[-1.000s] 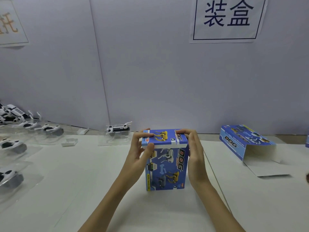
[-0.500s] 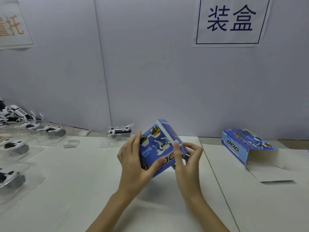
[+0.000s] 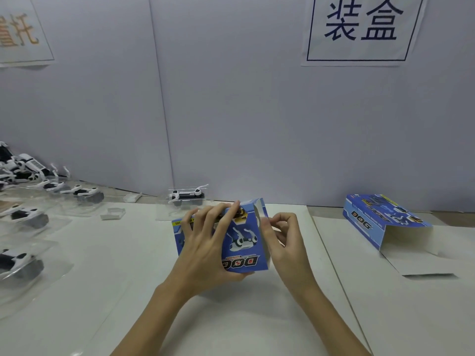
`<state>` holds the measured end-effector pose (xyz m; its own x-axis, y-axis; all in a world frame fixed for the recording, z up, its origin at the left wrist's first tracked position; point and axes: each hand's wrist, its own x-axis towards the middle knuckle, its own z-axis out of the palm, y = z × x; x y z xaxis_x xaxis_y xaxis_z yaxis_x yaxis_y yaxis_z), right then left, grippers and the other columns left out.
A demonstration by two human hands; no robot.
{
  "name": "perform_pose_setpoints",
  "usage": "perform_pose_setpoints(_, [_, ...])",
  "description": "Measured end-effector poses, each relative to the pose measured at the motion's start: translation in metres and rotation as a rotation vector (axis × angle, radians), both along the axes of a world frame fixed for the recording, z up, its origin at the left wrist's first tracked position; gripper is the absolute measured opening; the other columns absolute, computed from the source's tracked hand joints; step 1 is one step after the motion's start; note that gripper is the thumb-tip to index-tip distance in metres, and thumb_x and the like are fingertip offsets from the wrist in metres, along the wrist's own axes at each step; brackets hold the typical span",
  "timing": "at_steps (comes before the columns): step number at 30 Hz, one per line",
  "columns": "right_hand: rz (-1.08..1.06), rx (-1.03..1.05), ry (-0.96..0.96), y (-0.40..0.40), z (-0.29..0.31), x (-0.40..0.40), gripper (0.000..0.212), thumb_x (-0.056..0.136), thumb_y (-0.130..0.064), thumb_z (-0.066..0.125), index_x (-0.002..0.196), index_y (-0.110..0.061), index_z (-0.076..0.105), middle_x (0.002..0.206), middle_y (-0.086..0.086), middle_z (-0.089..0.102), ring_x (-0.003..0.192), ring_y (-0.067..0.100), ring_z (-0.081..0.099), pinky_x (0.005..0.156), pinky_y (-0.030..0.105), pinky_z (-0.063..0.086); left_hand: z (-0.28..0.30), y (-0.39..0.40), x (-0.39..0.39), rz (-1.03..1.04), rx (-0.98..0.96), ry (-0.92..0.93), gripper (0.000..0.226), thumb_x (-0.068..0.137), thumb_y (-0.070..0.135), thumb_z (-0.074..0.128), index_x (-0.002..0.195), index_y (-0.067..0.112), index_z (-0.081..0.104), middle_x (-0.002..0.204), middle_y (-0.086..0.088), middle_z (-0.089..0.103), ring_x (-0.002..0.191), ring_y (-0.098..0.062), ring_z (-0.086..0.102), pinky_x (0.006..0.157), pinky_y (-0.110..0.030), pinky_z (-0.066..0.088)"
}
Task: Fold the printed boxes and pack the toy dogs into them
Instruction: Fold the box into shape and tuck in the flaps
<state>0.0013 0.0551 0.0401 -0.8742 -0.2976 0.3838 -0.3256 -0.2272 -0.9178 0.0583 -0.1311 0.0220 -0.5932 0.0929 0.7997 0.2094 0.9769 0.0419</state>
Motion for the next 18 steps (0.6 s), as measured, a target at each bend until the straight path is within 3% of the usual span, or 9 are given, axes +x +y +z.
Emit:
perform_pose_setpoints(5, [0.038, 0.023, 0.073, -0.0013, -0.0009, 0.0012, 0.056, 0.092, -0.042, 0.060, 0.146, -0.046, 0.047, 0.123, -0.010, 0.065, 0.114, 0.011, 0.070, 0.071, 0.035, 0.065, 0.0023, 0.0063, 0.0011, 0.067, -0.067, 0.028, 0.120, 0.064, 0.084, 0.071, 0.161, 0.030, 0.024, 0.152, -0.006, 0.039, 0.135, -0.029, 0.041, 0.109, -0.060, 0.034])
perform_pose_setpoints(14, [0.062, 0.078, 0.131, -0.0022, -0.0057, -0.0027, 0.053, 0.097, -0.039, 0.054, 0.148, -0.050, 0.045, 0.128, -0.001, 0.062, 0.118, 0.019, 0.069, 0.078, 0.044, 0.066, 0.0051, 0.0079, 0.0037, 0.081, -0.138, 0.045, 0.108, 0.065, 0.080, 0.075, 0.155, 0.036, 0.032, 0.153, -0.012, 0.034, 0.138, -0.033, 0.037, 0.111, -0.059, 0.028])
perform_pose_setpoints(18, [0.057, 0.094, 0.157, -0.0017, -0.0069, -0.0037, 0.054, 0.097, -0.035, 0.054, 0.149, -0.048, 0.044, 0.126, -0.001, 0.061, 0.118, 0.012, 0.068, 0.075, 0.035, 0.065, 0.0075, 0.0083, 0.0045, 0.082, -0.207, 0.047, 0.096, 0.073, 0.083, 0.065, 0.155, 0.047, 0.030, 0.154, -0.014, 0.033, 0.140, -0.036, 0.036, 0.110, -0.061, 0.028])
